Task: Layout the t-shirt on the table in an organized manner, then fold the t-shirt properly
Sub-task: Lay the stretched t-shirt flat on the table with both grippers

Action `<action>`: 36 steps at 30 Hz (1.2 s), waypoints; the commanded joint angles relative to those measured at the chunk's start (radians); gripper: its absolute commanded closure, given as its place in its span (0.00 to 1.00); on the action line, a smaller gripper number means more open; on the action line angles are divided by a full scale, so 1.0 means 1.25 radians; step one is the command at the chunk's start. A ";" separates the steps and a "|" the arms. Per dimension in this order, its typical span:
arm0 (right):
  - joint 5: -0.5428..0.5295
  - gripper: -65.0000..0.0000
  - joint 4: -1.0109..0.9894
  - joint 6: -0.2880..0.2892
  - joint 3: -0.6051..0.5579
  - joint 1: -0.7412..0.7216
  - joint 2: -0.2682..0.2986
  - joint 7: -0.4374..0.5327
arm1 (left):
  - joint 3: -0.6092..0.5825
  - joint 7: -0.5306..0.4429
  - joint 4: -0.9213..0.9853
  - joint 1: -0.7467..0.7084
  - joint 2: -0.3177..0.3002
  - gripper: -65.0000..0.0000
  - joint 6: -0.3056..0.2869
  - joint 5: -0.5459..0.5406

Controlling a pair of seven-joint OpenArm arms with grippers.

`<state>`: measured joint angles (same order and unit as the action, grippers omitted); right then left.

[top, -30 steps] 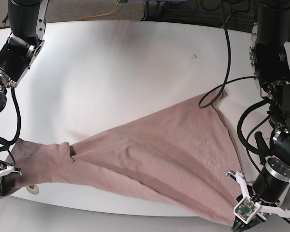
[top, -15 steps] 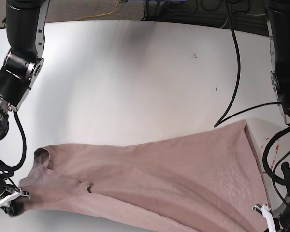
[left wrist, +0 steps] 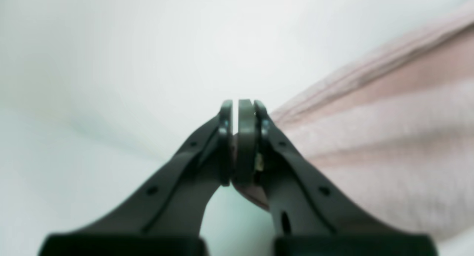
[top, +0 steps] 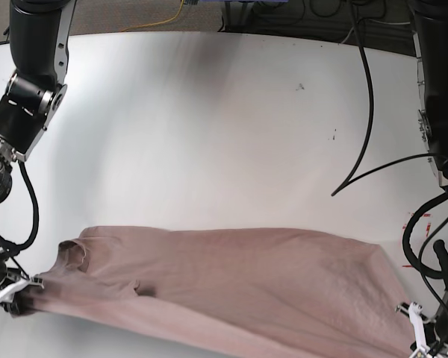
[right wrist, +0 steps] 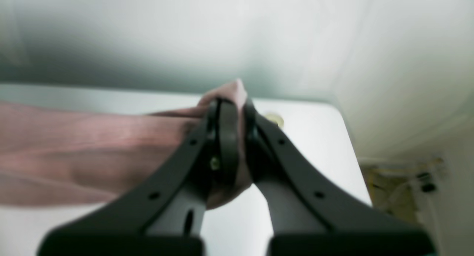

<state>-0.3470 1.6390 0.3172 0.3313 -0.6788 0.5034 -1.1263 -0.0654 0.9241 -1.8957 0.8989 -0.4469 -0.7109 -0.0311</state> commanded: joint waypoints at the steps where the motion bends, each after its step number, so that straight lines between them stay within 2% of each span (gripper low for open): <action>1: -0.007 1.00 0.063 -0.003 0.036 0.037 0.023 -0.002 | 0.027 0.026 -0.043 -0.034 -0.005 1.00 0.010 0.003; 8: -0.091 1.00 0.159 -0.003 0.121 0.225 0.020 -0.036 | 0.098 0.078 -0.056 -0.182 -0.002 1.00 0.010 0.000; 16: -0.186 1.00 0.230 -0.004 0.222 0.455 -0.029 -0.037 | 0.203 0.083 -0.056 -0.383 -0.002 1.00 0.010 0.000; 24: -0.284 1.00 0.236 -0.005 0.239 0.620 -0.066 -0.037 | 0.210 0.081 -0.055 -0.613 0.005 1.00 0.010 0.000; 31: -0.299 1.00 0.236 -0.006 0.234 0.701 -0.125 -0.035 | 0.211 0.044 -0.055 -0.796 0.073 1.00 0.010 0.000; 36: -0.296 1.00 0.235 -0.009 0.227 0.740 -0.149 -0.035 | 0.238 0.010 -0.055 -0.893 0.126 1.00 0.010 0.002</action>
<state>-0.7113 1.9160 0.3077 0.6132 0.2386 0.3023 -1.1893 0.2127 0.9619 -1.9476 -0.1986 -0.2935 -0.7074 -0.0334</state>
